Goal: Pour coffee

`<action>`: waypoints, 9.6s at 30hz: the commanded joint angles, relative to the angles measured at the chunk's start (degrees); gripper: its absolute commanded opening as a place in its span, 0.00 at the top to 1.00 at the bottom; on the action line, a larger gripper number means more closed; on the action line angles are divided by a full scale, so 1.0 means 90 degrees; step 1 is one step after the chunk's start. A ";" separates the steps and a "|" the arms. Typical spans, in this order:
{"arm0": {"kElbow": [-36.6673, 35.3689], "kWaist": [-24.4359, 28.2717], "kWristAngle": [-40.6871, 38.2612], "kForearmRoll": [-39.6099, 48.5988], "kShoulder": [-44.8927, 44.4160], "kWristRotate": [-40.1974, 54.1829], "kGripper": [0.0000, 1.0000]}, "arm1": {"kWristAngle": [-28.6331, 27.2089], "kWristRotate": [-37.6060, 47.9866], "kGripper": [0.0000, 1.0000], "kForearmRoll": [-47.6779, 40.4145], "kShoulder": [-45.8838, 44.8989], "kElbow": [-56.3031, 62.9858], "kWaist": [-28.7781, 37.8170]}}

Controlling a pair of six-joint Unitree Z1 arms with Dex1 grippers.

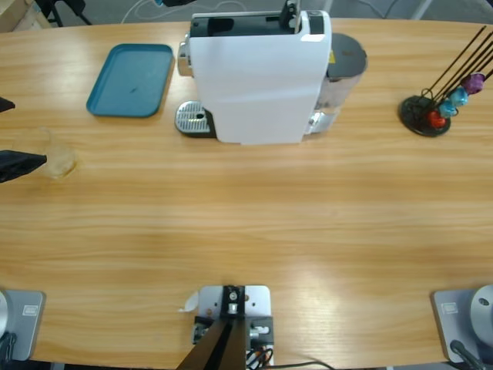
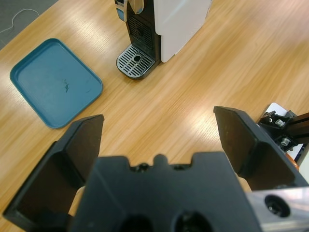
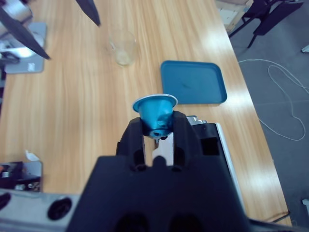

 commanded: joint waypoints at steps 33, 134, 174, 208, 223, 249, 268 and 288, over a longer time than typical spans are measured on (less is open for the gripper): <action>0.0080 0.0023 0.0062 0.0005 0.0370 -0.0024 0.00 | -0.0843 -0.0847 1.00 0.0059 0.1264 -0.0111 -0.0616; 0.2684 -0.0002 0.4626 -0.1991 0.2396 -0.6243 0.00 | -0.3360 0.3518 0.00 0.0544 -0.4914 0.5653 0.1173; 0.3321 0.0332 0.3909 -0.3665 0.2478 -0.4998 0.00 | -0.3362 0.3509 0.00 0.0079 -0.4723 0.5877 0.1173; 0.3295 0.0648 0.3841 -0.4552 0.2169 -0.2829 1.00 | -0.3452 0.3255 0.00 -0.0060 -0.4686 0.5828 0.1164; 0.2383 0.1361 -0.0594 -0.4380 0.2074 0.0744 1.00 | -0.3628 0.3270 0.00 -0.0273 -0.4527 0.6049 0.1164; 0.1037 0.3090 -0.4118 -0.5151 0.4769 0.4312 1.00 | -0.3528 0.3276 0.00 -0.0244 -0.4498 0.6024 0.1164; 0.0034 0.2578 -0.4352 -0.5141 0.6099 0.4402 1.00 | -0.3519 0.3280 0.01 -0.0205 -0.4488 0.5965 0.1164; -0.0291 0.2152 -0.3468 -0.4757 0.6269 0.4400 1.00 | -0.3558 0.3284 0.01 -0.0281 -0.4440 0.5946 0.1154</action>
